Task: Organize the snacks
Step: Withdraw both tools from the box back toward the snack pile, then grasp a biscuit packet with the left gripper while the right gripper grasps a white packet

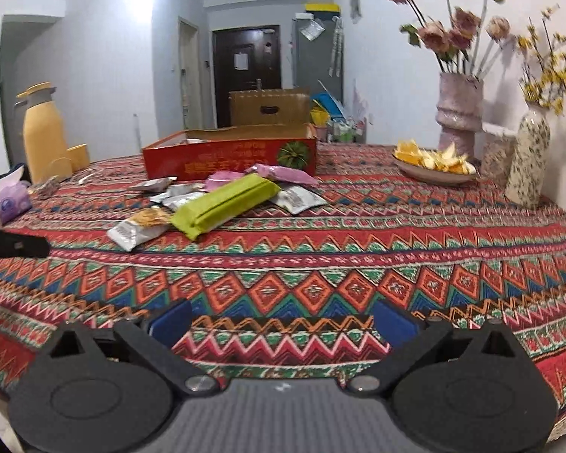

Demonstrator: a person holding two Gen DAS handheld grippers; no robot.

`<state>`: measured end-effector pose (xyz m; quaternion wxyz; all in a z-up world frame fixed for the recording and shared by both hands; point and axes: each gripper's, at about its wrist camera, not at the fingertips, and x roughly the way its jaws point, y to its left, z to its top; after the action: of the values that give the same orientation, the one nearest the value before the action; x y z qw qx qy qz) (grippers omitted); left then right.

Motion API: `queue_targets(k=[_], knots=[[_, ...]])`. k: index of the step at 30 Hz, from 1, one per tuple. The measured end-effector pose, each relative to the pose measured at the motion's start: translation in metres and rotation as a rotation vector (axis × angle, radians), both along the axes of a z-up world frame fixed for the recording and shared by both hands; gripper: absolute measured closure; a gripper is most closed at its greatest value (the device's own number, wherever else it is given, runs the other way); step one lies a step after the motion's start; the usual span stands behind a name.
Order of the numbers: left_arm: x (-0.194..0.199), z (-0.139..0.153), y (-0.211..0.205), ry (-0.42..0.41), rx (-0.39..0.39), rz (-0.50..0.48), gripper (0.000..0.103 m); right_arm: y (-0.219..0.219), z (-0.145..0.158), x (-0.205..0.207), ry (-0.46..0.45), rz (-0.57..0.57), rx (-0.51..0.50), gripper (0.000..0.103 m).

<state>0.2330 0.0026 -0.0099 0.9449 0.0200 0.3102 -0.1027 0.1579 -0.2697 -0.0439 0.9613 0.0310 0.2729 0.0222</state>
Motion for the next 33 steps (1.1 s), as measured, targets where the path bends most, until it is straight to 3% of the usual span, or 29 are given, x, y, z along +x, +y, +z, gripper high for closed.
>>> queue_targets(k=[5,7,9,11,12,13,14,18,21,24,26,28,29,30,33], knots=[[0.071,-0.024,-0.045,0.006,0.093,-0.075,0.001,-0.014,0.0,0.025,0.027,-0.021,-0.01,0.001],[0.091,-0.033,-0.051,0.039,0.094,-0.09,0.02,-0.02,0.003,0.038,0.032,-0.03,-0.016,0.002],[0.102,-0.04,-0.048,0.069,0.047,-0.109,0.031,-0.028,0.007,0.055,0.041,-0.023,-0.011,0.003],[0.101,-0.044,-0.043,0.032,0.027,-0.113,0.037,-0.035,0.009,0.074,0.049,-0.011,0.009,0.01],[0.101,-0.043,-0.041,0.031,0.01,-0.114,0.043,-0.037,0.01,0.085,0.058,-0.003,0.014,0.012],[0.1,-0.042,-0.039,0.028,-0.001,-0.112,0.056,-0.038,0.01,0.099,0.069,0.009,0.013,0.012],[0.1,-0.042,-0.038,0.024,-0.005,-0.098,0.058,-0.038,0.01,0.115,0.077,0.024,0.004,0.013],[0.098,-0.037,-0.027,0.04,-0.033,-0.054,0.062,-0.03,0.004,0.19,0.098,0.101,-0.064,0.013],[0.093,-0.031,-0.011,0.069,-0.097,-0.017,0.062,-0.02,-0.008,0.243,0.15,0.157,-0.113,0.014],[0.081,-0.025,0.005,0.081,-0.138,0.015,0.062,-0.015,-0.016,0.271,0.135,0.204,-0.138,0.016],[0.072,-0.023,0.012,0.086,-0.149,0.045,0.062,-0.022,-0.019,0.279,0.145,0.216,-0.066,0.019],[0.063,-0.021,0.02,0.092,-0.163,0.074,0.062,-0.026,-0.02,0.275,0.129,0.211,-0.042,0.036],[0.056,-0.02,0.023,0.097,-0.174,0.09,0.062,-0.026,-0.019,0.269,0.119,0.209,-0.052,0.05],[0.05,-0.019,0.025,0.1,-0.18,0.098,0.062,-0.028,-0.017,0.26,0.122,0.207,-0.039,0.056],[0.026,-0.019,0.028,0.111,-0.179,0.121,0.061,-0.023,-0.014,0.212,0.12,0.152,-0.08,0.063]])
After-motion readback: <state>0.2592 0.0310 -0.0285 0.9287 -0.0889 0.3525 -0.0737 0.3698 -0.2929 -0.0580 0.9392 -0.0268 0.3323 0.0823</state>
